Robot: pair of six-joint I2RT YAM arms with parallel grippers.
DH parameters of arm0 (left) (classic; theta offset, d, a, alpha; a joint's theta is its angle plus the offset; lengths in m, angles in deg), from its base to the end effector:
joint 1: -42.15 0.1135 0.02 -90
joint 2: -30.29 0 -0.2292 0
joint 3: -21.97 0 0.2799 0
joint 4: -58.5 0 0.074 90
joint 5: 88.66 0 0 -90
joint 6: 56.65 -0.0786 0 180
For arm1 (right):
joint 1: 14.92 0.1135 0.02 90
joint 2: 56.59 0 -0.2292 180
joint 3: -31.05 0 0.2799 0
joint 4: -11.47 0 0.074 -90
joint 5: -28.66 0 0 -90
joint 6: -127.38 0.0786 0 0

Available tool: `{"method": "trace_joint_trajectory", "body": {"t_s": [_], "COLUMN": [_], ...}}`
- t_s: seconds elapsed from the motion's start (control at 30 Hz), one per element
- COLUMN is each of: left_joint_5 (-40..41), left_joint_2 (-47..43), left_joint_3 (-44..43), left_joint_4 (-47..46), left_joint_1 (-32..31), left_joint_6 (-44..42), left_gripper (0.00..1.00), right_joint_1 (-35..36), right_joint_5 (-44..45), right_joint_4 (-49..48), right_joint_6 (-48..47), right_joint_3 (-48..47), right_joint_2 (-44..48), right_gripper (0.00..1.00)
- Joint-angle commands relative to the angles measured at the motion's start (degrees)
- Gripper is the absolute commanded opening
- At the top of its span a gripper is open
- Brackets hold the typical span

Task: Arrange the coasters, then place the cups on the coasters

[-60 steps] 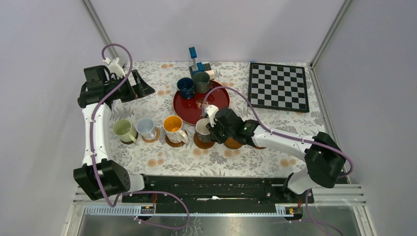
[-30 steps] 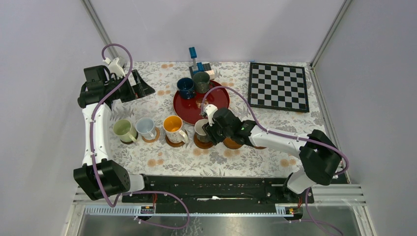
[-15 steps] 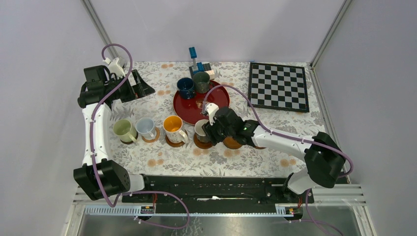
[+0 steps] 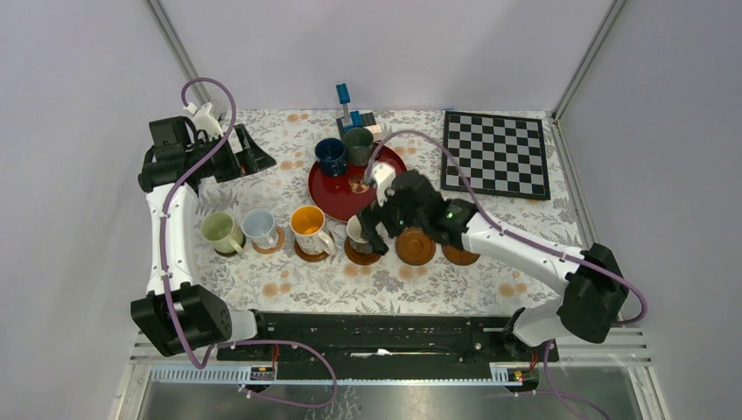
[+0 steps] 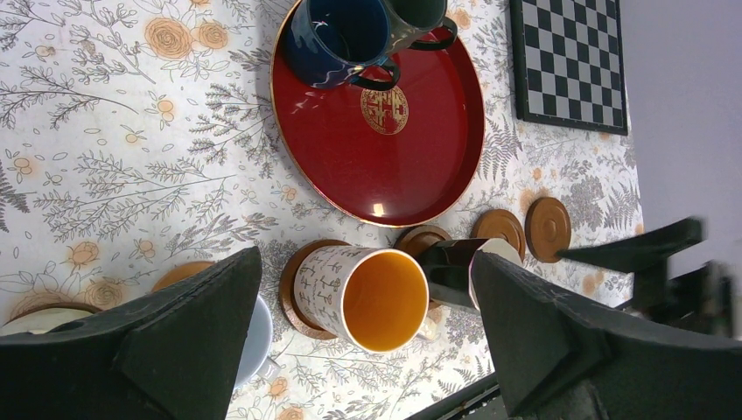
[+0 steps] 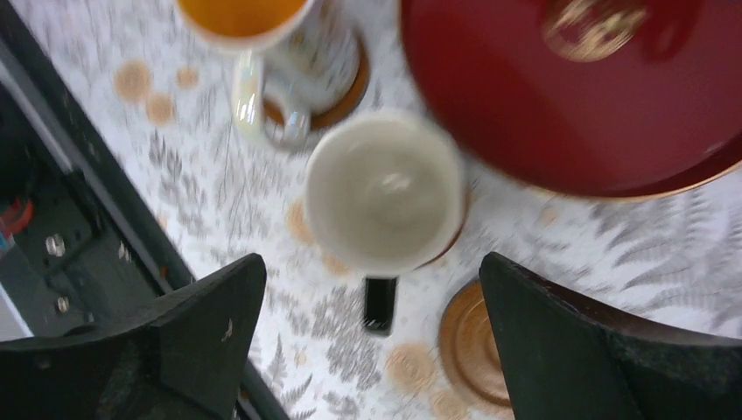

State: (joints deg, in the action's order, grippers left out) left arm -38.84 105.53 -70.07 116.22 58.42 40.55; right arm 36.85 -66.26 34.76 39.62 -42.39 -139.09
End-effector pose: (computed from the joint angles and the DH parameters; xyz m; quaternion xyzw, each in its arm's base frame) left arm 0.3318 0.0440 0.3282 -0.0341 0.8655 -0.2806 0.4135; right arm 0.2392 0.3146 0.2152 -0.3854 0.7861 0.2522 0.4121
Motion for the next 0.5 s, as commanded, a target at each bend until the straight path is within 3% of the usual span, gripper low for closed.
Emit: {"method": "trace_joint_trajectory", "body": {"t_s": [0.0, 0.17, 0.27, 0.47], "left_joint_5": [-1.64, -1.31, -0.30, 1.03], "left_joint_2": [-0.81, -1.79, -2.75, -2.13], "left_joint_3": [-1.28, -1.96, -2.48, -3.45], "left_joint_4": [-0.66, -0.52, -0.52, 1.48], "left_joint_1": [0.25, -0.16, -0.44, -0.64], "left_joint_6": [-1.83, -4.16, -6.03, -6.76], "left_gripper": [0.99, 0.99, 0.99, 0.99], "right_joint_1": [-7.47, -16.48, -21.88, -22.88], "right_joint_5": [-3.65, -9.09, -18.74, -16.35], "right_joint_4": [0.96, -0.01, 1.12, 9.41], "right_joint_6": [-1.00, -1.93, -5.03, -12.22], "right_joint_3": [-11.00, -19.98, -26.71, -44.52], "right_joint_2": [2.35, -3.70, -9.70, -28.24], "right_gripper": [1.00, 1.00, 1.00, 0.99]}}
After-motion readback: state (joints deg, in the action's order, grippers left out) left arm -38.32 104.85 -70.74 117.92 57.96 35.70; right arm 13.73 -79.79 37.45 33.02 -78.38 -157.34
